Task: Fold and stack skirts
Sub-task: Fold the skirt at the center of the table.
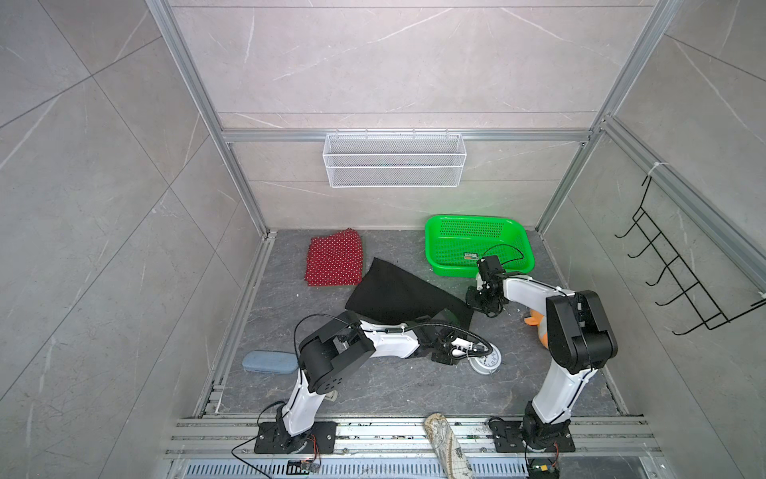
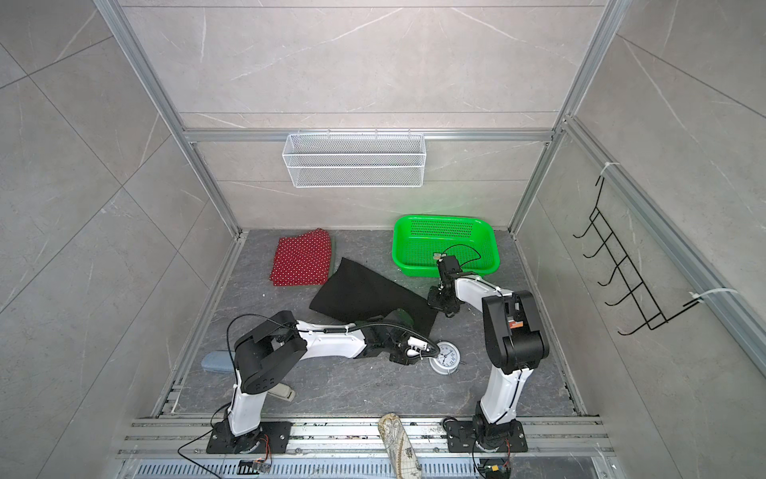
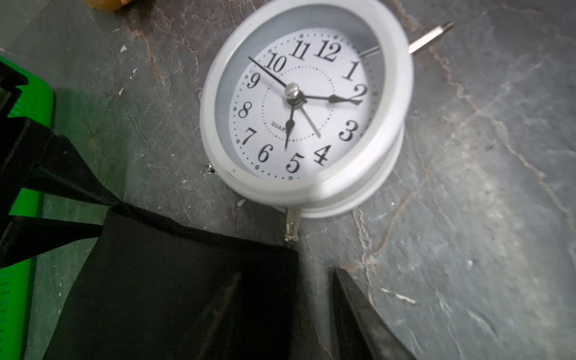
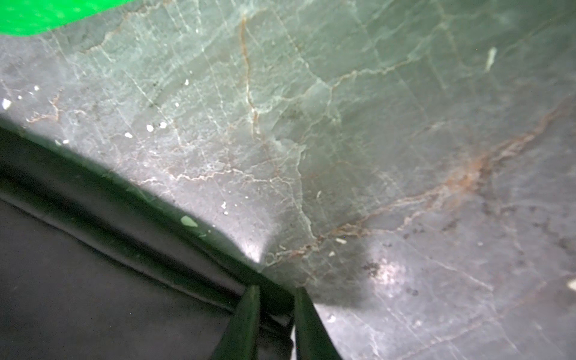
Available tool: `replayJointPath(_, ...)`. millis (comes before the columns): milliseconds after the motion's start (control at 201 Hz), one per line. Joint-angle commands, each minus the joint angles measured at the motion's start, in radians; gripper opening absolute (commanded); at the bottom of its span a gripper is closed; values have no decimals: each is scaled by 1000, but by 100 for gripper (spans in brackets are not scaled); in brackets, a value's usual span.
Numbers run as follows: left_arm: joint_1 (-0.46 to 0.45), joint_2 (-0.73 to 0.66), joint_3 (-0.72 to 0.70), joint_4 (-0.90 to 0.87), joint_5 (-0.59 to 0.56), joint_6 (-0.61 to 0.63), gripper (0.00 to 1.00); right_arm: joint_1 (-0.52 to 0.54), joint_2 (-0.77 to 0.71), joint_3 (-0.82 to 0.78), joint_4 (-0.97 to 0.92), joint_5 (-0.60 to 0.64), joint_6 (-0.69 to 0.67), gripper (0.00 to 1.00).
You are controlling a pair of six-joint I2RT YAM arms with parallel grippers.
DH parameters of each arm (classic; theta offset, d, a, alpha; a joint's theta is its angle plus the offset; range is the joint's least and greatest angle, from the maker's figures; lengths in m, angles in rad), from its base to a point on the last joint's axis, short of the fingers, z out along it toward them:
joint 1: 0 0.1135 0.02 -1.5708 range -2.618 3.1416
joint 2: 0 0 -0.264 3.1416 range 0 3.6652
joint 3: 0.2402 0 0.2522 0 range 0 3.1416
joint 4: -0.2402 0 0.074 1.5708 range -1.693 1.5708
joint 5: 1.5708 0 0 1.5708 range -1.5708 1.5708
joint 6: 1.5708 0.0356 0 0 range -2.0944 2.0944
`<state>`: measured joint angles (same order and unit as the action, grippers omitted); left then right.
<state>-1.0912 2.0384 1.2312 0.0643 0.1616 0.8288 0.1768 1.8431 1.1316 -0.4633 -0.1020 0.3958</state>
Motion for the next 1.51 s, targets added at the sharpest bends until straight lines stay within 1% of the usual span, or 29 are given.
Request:
replayJointPath(0,6,24,50,-72,-11,-13,50,-5,14,14,6,-17,-9,24)
replayJointPath(130,16,53,91,-137,-31,-22,50,-11,7,8,13,-22,-9,24)
replayJointPath(219,28,68,115,-165,-16,-43,49,-15,5,3,18,-30,-8,24)
replayJointPath(299,41,77,126,-172,-2,-60,37,-17,5,-2,27,-36,-6,24)
replayJointPath(339,49,80,129,-176,9,-68,33,-19,3,-3,29,-39,-6,24)
replayJointPath(399,59,86,144,-199,33,-75,33,-22,4,-5,30,-42,-7,24)
replayJointPath(498,70,103,181,-244,51,-93,36,-25,-1,-8,33,-46,-8,24)
replayJointPath(618,75,131,230,-310,68,-95,35,-28,-5,-10,40,-53,-6,23)
replayJointPath(732,84,152,272,-366,93,-104,28,-30,-10,-12,45,-60,-5,23)
replayJointPath(932,100,160,295,-382,146,-121,6,-34,-34,-27,65,-94,3,23)
replayJointPath(1011,112,151,294,-369,187,-138,0,-34,-59,-45,84,-111,9,23)
replayJointPath(1036,115,147,294,-366,201,-145,0,-35,-67,-50,89,-116,10,24)
replayJointPath(1111,130,134,291,-348,242,-168,0,-39,-103,-72,106,-126,19,28)
replayJointPath(1186,144,118,283,-320,282,-194,0,-50,-152,-96,124,-129,34,34)
replayJointPath(1236,153,106,277,-301,314,-210,0,-60,-184,-115,142,-144,47,43)
replayJointPath(1320,166,80,262,-263,351,-234,0,-89,-259,-164,184,-158,85,67)
replayJointPath(1365,173,66,253,-243,365,-245,0,-104,-297,-189,199,-163,102,74)
replayJointPath(1420,179,52,248,-219,385,-264,0,-118,-325,-195,187,-168,113,79)
replayJointPath(1510,196,29,243,-177,420,-311,0,-137,-346,-188,150,-181,127,80)
